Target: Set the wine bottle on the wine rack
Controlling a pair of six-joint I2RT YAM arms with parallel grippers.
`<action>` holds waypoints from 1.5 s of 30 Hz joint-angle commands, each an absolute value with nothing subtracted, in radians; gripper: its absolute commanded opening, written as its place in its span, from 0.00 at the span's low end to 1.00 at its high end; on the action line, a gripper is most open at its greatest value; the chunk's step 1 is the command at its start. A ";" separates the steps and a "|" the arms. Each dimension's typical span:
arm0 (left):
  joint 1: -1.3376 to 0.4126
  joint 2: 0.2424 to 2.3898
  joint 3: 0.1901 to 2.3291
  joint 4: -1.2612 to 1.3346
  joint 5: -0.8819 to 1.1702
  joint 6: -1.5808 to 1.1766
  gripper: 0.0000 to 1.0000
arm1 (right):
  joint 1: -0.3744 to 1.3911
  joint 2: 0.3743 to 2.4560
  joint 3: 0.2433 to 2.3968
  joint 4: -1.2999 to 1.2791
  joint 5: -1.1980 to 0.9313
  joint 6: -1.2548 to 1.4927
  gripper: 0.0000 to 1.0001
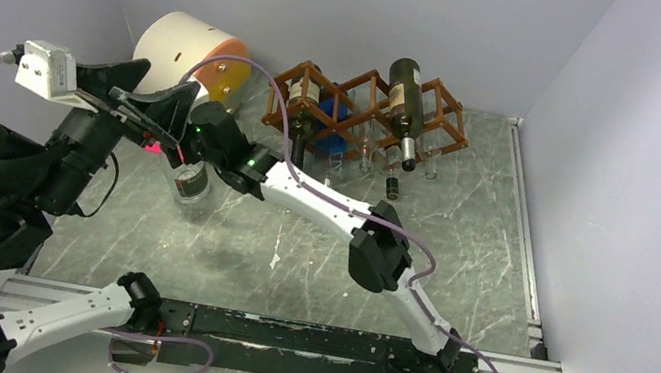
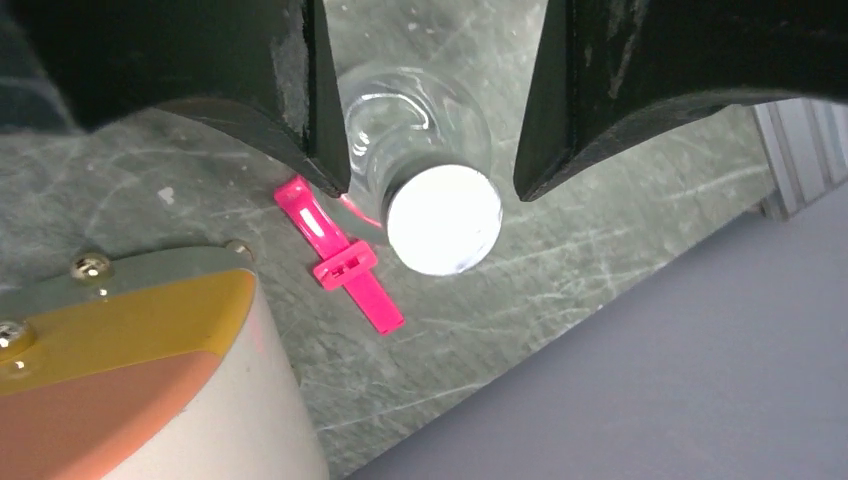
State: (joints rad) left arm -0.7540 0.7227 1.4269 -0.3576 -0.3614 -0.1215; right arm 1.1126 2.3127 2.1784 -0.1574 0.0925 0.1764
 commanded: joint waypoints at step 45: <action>-0.750 0.922 1.430 -0.447 -0.418 -0.196 0.95 | 1.196 1.739 1.157 0.177 0.369 0.208 0.00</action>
